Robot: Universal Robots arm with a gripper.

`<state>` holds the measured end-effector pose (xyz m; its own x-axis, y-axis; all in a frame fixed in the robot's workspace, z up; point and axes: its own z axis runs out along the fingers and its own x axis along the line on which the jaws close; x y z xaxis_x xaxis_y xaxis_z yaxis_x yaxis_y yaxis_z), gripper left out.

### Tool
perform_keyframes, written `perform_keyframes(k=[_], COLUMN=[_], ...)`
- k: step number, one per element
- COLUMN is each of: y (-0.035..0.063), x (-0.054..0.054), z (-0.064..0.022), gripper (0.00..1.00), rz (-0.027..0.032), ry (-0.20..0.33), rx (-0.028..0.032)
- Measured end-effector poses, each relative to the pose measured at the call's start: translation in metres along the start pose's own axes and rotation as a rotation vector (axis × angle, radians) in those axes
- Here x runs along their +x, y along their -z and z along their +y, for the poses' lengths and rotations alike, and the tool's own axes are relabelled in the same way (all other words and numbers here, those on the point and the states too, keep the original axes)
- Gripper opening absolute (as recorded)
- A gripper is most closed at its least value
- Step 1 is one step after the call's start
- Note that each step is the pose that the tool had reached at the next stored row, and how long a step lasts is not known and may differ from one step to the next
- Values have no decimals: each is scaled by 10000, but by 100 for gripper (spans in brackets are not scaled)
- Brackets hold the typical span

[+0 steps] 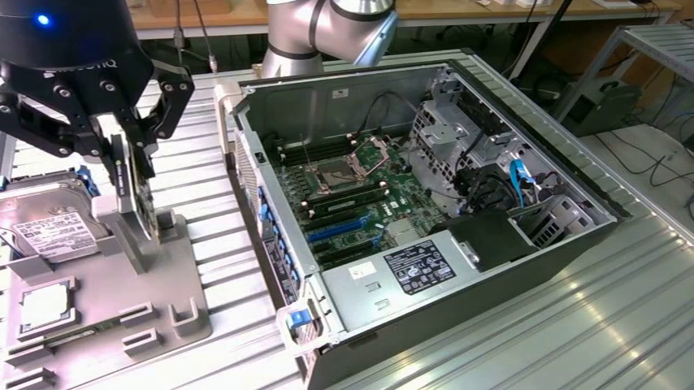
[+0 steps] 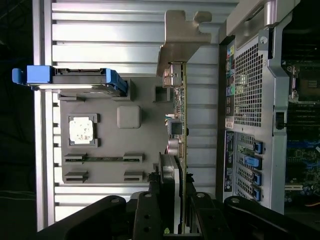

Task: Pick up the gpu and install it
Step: 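Pick up the gpu and move the gpu toward the slot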

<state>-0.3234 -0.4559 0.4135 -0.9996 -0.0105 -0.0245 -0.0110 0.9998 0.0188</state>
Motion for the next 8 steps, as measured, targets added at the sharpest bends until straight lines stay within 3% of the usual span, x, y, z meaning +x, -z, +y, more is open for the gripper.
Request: perform_keyframes(k=[4, 5, 6, 8], y=[-4, -4, -5, -1], x=[-90, -97, -105, -108], z=[-2, 1, 5, 8], gripper=[28, 28, 28, 28], rz=[-3, -2, -1, 0], ry=[0, -1, 4, 6], rx=[1, 63, 165, 194])
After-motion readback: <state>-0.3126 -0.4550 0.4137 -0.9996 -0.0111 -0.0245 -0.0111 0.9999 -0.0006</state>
